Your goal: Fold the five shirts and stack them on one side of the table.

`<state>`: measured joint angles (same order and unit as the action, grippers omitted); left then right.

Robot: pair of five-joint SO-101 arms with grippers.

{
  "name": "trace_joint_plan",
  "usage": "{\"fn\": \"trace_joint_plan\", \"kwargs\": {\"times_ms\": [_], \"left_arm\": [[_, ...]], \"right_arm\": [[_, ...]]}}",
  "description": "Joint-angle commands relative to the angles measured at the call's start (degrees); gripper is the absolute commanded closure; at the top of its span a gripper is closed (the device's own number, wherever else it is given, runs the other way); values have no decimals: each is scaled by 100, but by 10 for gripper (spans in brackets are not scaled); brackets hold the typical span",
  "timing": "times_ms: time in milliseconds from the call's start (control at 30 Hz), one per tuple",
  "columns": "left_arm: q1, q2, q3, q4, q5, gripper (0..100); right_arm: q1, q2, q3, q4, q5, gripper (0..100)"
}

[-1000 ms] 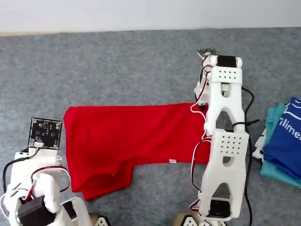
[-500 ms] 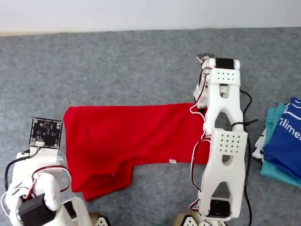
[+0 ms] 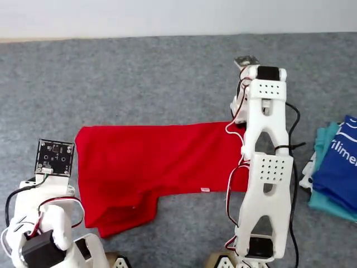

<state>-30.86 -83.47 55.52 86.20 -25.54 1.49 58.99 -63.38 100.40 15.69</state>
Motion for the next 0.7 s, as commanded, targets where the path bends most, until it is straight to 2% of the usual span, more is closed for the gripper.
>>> {"fn": "trace_joint_plan", "kwargs": {"times_ms": [0,300,533,600,667], "left_arm": [[-26,-35,-31,-114,9,998],[-26,-35,-48,-114,9,998],[-26,-35,-48,-114,9,998],[-26,-35,-57,-114,9,998],[-26,-35,-57,-114,9,998]], "right_arm": [[13,-75,-396,13,237,987],[31,-75,-360,-497,589,987],[251,-66,-352,-435,738,983],[374,-84,-387,-312,747,958],[470,-145,-404,-110,747,893]]}}
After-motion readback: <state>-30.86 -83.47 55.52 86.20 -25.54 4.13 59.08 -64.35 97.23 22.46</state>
